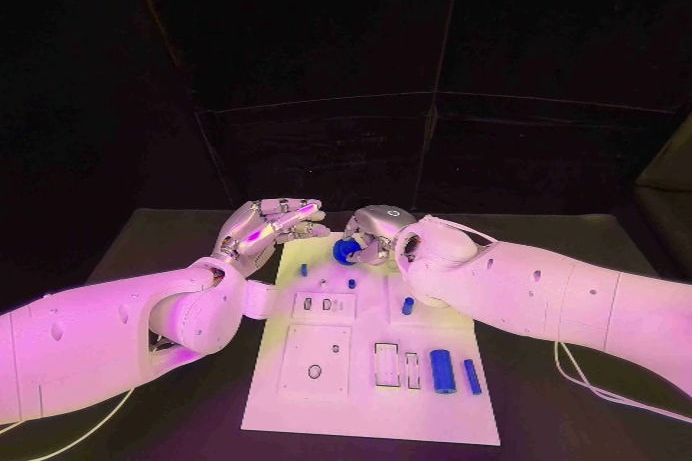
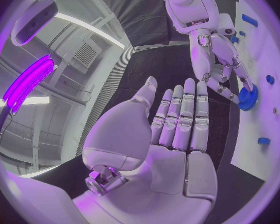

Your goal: Assemble the parts on the task board

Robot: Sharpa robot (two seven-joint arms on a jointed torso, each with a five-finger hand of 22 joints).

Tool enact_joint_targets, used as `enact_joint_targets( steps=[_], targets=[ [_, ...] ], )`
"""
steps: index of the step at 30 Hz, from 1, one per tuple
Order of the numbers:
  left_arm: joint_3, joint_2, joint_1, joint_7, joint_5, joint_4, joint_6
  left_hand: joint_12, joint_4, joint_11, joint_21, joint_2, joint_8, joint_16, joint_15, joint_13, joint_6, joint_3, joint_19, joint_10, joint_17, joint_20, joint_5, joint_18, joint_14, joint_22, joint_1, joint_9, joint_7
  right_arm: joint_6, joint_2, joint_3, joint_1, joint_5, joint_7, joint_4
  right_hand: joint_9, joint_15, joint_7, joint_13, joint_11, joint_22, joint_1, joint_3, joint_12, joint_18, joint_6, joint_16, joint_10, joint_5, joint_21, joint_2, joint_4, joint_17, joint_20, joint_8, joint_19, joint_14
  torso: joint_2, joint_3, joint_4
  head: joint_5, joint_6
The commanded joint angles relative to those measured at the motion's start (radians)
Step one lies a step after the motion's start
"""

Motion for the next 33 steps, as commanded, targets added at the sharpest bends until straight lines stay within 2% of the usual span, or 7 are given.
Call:
enact_joint_targets(
  steps=[1, 9, 14, 21, 28, 33],
  targets=[
    [0.001, 0.001, 0.002, 0.036, -0.005, 0.001, 0.012, -0.006, -0.006, 0.002, -0.006, 0.009, -0.006, -0.006, 0.002, -0.001, 0.007, -0.003, 0.007, 0.008, 0.001, 0.003, 0.004, 0.014, 0.007, -0.001, -0.002, -0.001, 0.003, 0.026, 0.010, 0.001, 0.000, -0.011, -0.004, -0.010, 0.042, -0.003, -0.022, 0.055, 0.005, 0.109, -0.012, 0.008, -0.006, -0.019, 0.073, 0.002, -0.005, 0.002, 0.003, -0.003, 0.000, 0.049, 0.001, -0.003, 0.005, 0.067, -0.001, 0.0006, -0.0011, 0.003, -0.002],
    [0.001, 0.003, 0.002, 0.036, -0.005, 0.001, 0.011, -0.009, -0.009, 0.001, -0.007, 0.012, -0.008, -0.007, 0.001, -0.001, 0.008, -0.001, 0.009, 0.009, 0.001, 0.002, 0.004, 0.014, 0.008, -0.002, -0.001, -0.001, 0.003, 0.044, 0.033, 0.001, -0.006, -0.018, -0.014, -0.032, 0.039, 0.001, -0.016, 0.042, 0.010, 0.110, -0.026, 0.010, -0.021, -0.020, 0.057, 0.001, -0.014, -0.002, 0.003, -0.013, 0.001, 0.048, 0.003, -0.019, 0.005, 0.067, -0.001, 0.0018, -0.0028, 0.003, -0.002],
    [0.001, 0.004, 0.002, 0.036, -0.005, 0.001, 0.011, -0.009, -0.009, 0.001, -0.007, 0.012, -0.008, -0.007, 0.001, -0.001, 0.008, -0.001, 0.009, 0.009, 0.001, 0.002, 0.004, 0.014, 0.008, -0.002, -0.001, -0.001, 0.003, 0.051, 0.041, 0.001, -0.007, -0.023, -0.025, -0.049, 0.036, 0.011, 0.001, 0.021, 0.024, 0.108, -0.038, 0.008, -0.046, -0.019, 0.009, 0.001, -0.030, -0.008, 0.002, -0.028, 0.000, 0.049, 0.011, -0.053, 0.004, 0.067, -0.001, 0.0012, -0.0010, 0.003, -0.003],
    [0.001, 0.004, 0.002, 0.036, -0.005, 0.000, 0.011, -0.009, -0.009, 0.001, -0.007, 0.012, -0.008, -0.007, 0.001, -0.001, 0.008, -0.001, 0.009, 0.009, 0.001, 0.002, 0.004, 0.014, 0.008, -0.002, -0.001, -0.001, 0.003, 0.049, 0.047, 0.001, -0.007, -0.028, -0.037, -0.060, 0.037, 0.027, 0.019, -0.004, 0.041, 0.105, -0.048, -0.006, -0.077, -0.018, -0.062, 0.001, -0.051, -0.031, 0.001, -0.043, -0.002, 0.052, 0.027, -0.100, 0.001, 0.067, -0.001, 0.0019, -0.0028, 0.004, -0.004],
    [0.001, 0.004, 0.002, 0.035, -0.005, 0.000, 0.011, -0.009, -0.009, 0.001, -0.007, 0.012, -0.008, -0.007, 0.001, -0.001, 0.008, -0.001, 0.009, 0.009, 0.001, 0.002, 0.004, 0.014, 0.008, -0.002, -0.001, -0.001, 0.003, 0.069, 0.049, 0.001, -0.008, -0.028, -0.032, -0.058, 0.040, 0.033, 0.023, -0.013, 0.047, 0.103, -0.077, -0.037, -0.087, -0.018, -0.082, 0.002, -0.059, -0.035, 0.000, -0.059, 0.016, 0.053, 0.034, -0.101, -0.001, 0.067, -0.001, 0.0017, -0.0023, 0.004, -0.005],
    [0.001, 0.003, 0.002, 0.034, -0.005, 0.000, 0.010, -0.009, -0.009, 0.001, -0.007, 0.012, -0.008, -0.007, 0.001, -0.001, 0.008, -0.001, 0.009, 0.009, 0.001, 0.002, 0.004, 0.014, 0.008, -0.002, -0.001, -0.001, 0.003, 0.079, 0.048, 0.001, -0.008, -0.024, -0.030, -0.057, 0.042, 0.035, 0.024, -0.011, 0.048, 0.104, -0.128, -0.074, -0.085, -0.018, -0.079, 0.002, -0.057, -0.030, -0.001, -0.054, 0.063, 0.054, 0.037, -0.099, -0.001, 0.066, -0.001, 0.0020, -0.0027, 0.005, -0.004]
  ],
)
